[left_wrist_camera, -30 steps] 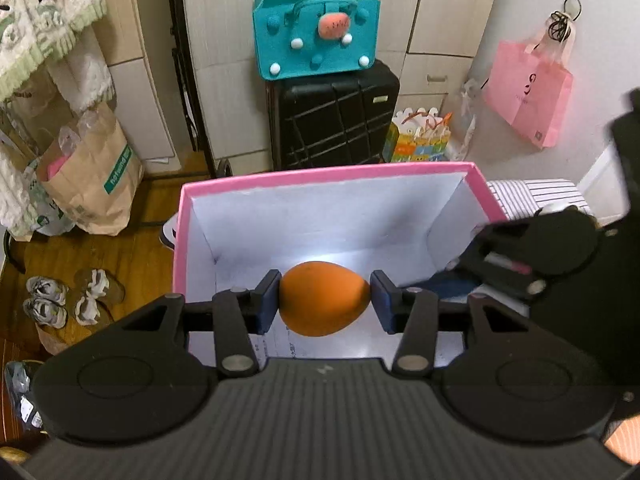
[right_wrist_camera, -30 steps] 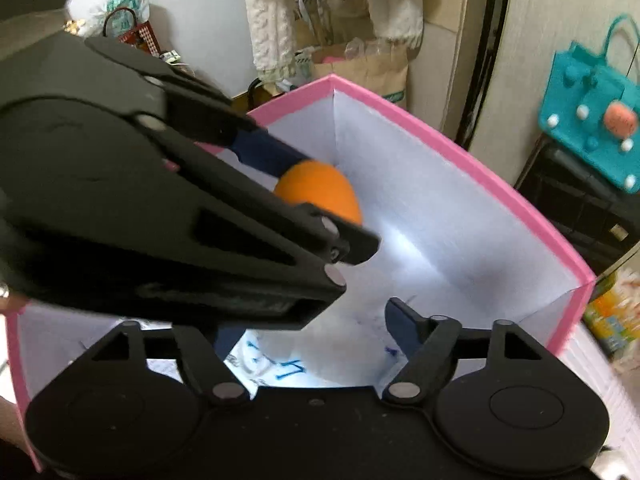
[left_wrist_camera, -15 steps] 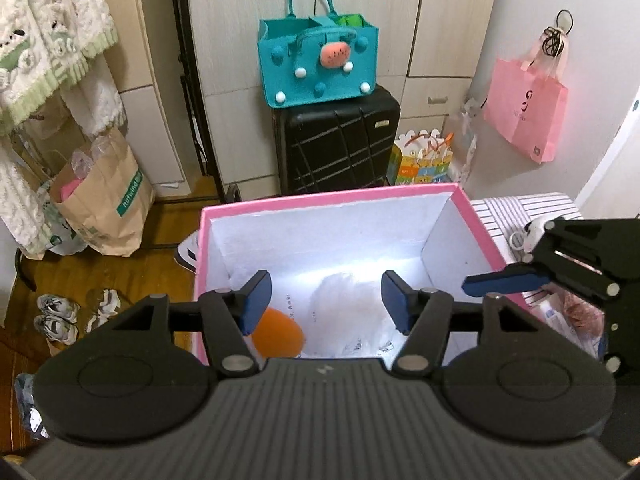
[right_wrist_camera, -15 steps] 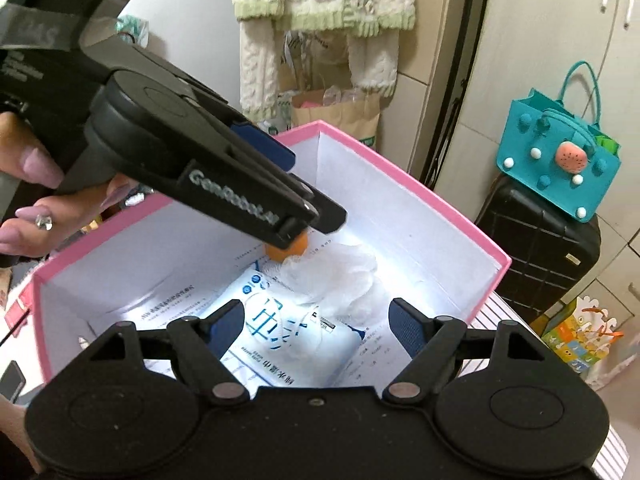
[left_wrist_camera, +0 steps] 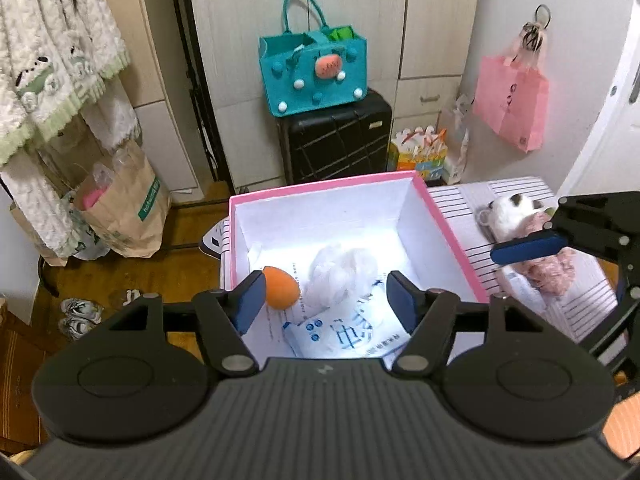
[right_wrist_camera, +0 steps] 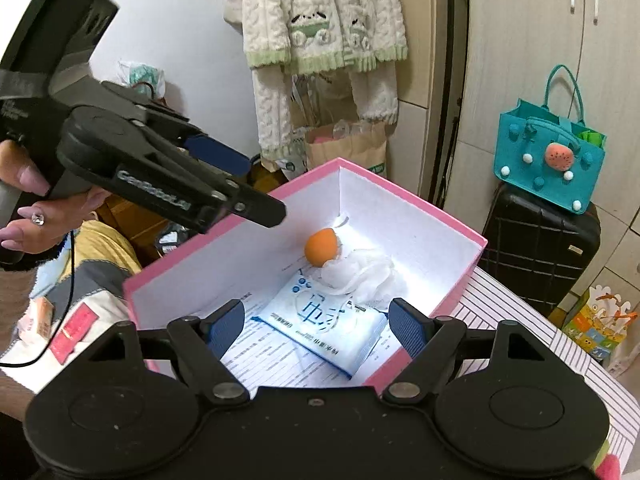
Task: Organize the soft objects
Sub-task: 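Withdraw both tools from the box toward the remaining soft items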
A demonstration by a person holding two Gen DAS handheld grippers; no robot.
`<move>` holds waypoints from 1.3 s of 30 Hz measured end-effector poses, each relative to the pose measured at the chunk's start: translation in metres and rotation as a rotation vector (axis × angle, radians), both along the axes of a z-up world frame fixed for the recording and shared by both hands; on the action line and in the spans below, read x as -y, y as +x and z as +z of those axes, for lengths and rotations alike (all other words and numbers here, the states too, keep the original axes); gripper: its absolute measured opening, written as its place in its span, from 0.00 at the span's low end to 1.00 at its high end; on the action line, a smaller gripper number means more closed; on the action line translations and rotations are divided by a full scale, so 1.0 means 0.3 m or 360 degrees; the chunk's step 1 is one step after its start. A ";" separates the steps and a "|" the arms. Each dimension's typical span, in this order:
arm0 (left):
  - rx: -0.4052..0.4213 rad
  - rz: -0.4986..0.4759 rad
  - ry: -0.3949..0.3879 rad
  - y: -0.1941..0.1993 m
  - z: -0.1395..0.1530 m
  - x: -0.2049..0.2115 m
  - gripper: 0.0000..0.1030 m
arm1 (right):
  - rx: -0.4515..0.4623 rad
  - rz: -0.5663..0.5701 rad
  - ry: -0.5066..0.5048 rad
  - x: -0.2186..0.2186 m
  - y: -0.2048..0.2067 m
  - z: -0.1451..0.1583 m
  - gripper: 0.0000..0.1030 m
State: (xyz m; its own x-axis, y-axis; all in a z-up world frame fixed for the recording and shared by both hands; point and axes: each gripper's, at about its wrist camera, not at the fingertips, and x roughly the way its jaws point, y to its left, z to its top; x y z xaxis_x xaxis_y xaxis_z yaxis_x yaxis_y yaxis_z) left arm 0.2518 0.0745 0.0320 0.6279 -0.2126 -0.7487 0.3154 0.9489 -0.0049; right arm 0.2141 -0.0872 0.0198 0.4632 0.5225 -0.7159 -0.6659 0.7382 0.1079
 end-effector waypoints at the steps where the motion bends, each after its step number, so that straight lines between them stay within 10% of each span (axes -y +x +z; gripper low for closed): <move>1: 0.0013 0.0003 -0.0010 -0.022 0.015 -0.003 0.67 | -0.0004 -0.0003 0.0013 0.008 -0.013 0.010 0.81; 18: 0.0024 -0.0167 -0.0098 -0.338 0.143 0.059 0.76 | 0.0079 -0.0083 0.0040 0.172 -0.266 0.114 0.81; 39: -0.0075 -0.0430 0.0010 -0.494 0.062 0.297 0.84 | 0.0042 -0.0265 0.0028 0.431 -0.478 0.052 0.81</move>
